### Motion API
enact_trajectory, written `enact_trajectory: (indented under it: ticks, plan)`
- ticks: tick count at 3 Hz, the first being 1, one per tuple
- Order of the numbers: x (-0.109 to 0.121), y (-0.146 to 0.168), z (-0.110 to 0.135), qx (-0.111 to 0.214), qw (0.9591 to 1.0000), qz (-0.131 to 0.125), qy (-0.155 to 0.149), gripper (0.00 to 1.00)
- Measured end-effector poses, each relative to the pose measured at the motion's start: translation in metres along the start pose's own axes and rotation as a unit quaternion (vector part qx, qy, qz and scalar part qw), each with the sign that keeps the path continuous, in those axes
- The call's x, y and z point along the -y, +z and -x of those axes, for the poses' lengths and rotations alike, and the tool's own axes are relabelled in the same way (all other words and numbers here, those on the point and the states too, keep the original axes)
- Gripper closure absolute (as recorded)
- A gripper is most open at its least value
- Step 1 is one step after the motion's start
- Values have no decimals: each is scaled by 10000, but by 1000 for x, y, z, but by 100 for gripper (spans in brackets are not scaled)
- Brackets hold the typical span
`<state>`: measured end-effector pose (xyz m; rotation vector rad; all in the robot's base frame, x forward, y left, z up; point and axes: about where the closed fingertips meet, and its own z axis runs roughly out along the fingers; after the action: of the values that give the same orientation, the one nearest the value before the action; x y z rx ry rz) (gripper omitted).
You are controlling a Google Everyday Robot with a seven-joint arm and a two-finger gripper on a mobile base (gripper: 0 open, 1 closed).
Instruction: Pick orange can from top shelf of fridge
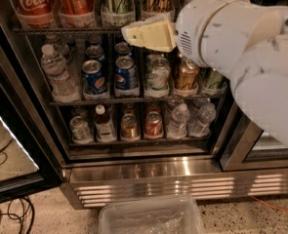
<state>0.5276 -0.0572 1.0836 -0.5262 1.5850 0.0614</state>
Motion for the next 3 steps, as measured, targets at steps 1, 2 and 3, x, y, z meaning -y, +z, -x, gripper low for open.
enact_trajectory:
  ticks: [1,2,3]
  plan:
    - [3,9,9,270,9995,5,184,0]
    - [-16,36,9,398,9976,320,478,0]
    - [-16,36,9,399,9975,320,478,0]
